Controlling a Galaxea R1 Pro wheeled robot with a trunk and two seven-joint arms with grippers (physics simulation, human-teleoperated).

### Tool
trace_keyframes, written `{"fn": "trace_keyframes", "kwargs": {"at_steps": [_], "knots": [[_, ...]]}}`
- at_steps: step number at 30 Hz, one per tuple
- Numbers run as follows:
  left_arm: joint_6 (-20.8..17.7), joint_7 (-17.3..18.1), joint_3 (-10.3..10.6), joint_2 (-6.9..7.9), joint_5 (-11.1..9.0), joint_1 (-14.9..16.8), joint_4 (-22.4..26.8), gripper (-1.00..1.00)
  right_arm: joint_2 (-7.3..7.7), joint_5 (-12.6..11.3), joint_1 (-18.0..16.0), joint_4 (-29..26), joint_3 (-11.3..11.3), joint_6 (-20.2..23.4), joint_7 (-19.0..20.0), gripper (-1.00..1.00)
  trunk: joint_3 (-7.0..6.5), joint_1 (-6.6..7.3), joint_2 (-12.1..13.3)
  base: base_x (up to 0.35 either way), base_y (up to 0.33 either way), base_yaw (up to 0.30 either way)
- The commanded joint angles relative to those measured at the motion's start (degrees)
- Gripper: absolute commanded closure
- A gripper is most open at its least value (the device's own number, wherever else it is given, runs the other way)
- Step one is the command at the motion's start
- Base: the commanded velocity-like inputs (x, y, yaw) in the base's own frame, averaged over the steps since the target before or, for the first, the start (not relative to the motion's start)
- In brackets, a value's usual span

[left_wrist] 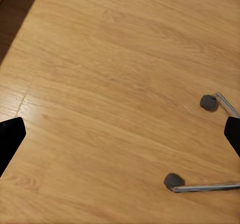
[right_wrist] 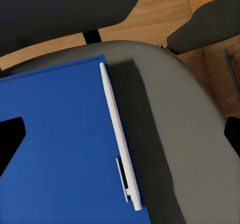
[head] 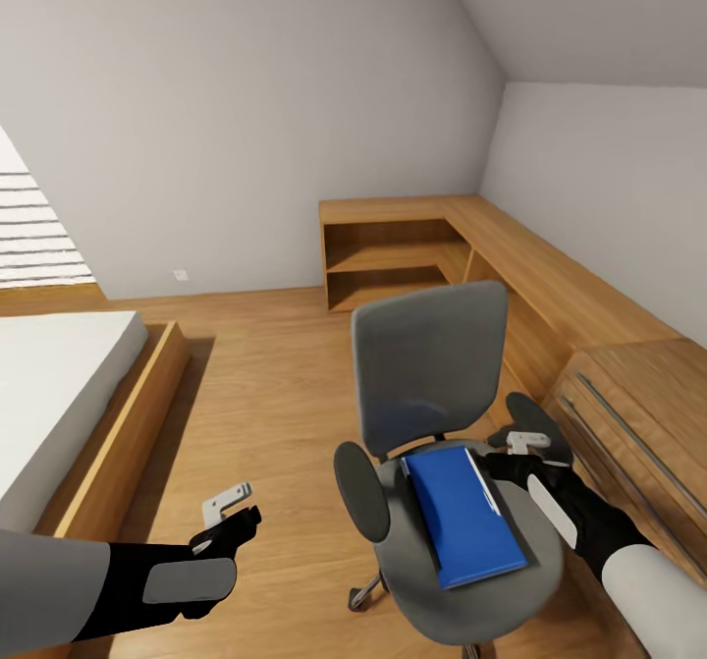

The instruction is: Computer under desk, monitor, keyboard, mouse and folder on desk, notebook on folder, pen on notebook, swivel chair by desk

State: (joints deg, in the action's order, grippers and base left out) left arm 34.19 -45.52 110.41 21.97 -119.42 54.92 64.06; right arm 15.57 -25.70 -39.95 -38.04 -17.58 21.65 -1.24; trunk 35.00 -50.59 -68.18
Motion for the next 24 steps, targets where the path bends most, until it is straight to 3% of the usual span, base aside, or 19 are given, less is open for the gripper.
{"fn": "trace_keyframes", "kwargs": {"at_steps": [1,15,24], "knots": [[0.17,-0.10,0.16,0.01,-0.11,0.10,0.10,-1.00,0.08,-0.23,-0.04,-0.09,-0.26,0.23,-0.14,-1.00,0.24,-0.23,-0.46,0.000,0.000,0.000],[0.00,-0.07,0.16,0.01,-0.13,0.10,0.10,-1.00,-0.01,-0.24,-0.04,-0.05,-0.17,0.96,-0.32,-1.00,2.76,-3.30,-6.07,0.000,0.000,0.000],[-0.02,-0.10,0.16,-0.08,-0.20,0.10,0.01,-1.00,0.00,-0.40,-0.04,-0.01,0.87,4.61,-0.43,-1.00,4.37,-5.28,-9.68,0.000,0.000,0.000]]}}
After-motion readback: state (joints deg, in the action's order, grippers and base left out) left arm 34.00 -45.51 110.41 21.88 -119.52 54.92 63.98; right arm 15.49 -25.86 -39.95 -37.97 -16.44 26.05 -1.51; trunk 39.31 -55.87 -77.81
